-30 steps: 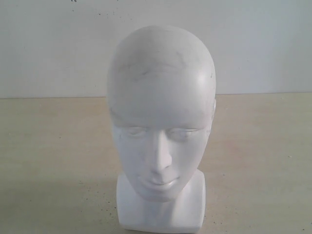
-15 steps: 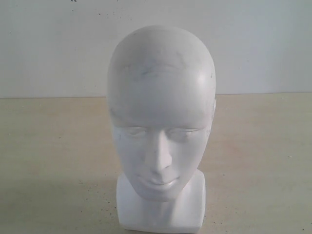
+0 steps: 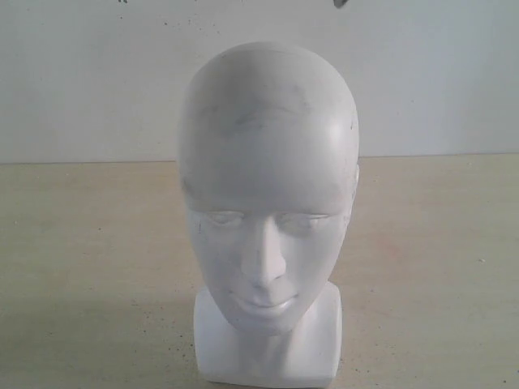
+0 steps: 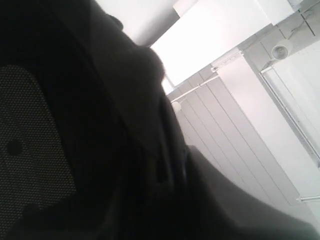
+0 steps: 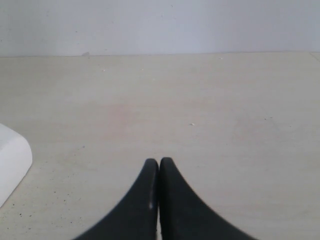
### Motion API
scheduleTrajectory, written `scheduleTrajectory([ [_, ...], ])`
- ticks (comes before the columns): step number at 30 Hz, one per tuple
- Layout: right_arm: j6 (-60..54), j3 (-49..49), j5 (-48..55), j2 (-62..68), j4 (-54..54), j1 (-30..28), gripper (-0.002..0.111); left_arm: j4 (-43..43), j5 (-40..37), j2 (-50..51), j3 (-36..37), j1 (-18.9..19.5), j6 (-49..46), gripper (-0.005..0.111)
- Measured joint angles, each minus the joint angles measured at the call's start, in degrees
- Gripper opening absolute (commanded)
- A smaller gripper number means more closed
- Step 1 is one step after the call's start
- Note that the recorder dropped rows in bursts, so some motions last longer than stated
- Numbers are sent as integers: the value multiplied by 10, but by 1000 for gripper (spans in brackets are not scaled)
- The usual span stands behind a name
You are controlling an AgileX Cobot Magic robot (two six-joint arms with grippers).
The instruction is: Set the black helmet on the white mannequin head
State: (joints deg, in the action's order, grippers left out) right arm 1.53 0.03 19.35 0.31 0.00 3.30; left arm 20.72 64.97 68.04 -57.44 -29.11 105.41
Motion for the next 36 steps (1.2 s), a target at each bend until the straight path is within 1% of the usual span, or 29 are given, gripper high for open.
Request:
scheduleTrajectory([
  [8, 0, 0, 0, 0, 0, 0, 0, 3, 3, 19, 0, 0, 20, 4],
  [12, 0, 0, 0, 0, 0, 0, 0, 2, 3, 24, 27, 0, 24, 4],
  [18, 0, 0, 0, 0, 0, 0, 0, -23, -1, 25, 67, 0, 27, 4],
  [24, 0, 0, 0, 0, 0, 0, 0, -34, 1, 29, 69, 0, 48, 4],
  [36, 0, 0, 0, 0, 0, 0, 0, -44, 10, 54, 69, 0, 57, 4],
])
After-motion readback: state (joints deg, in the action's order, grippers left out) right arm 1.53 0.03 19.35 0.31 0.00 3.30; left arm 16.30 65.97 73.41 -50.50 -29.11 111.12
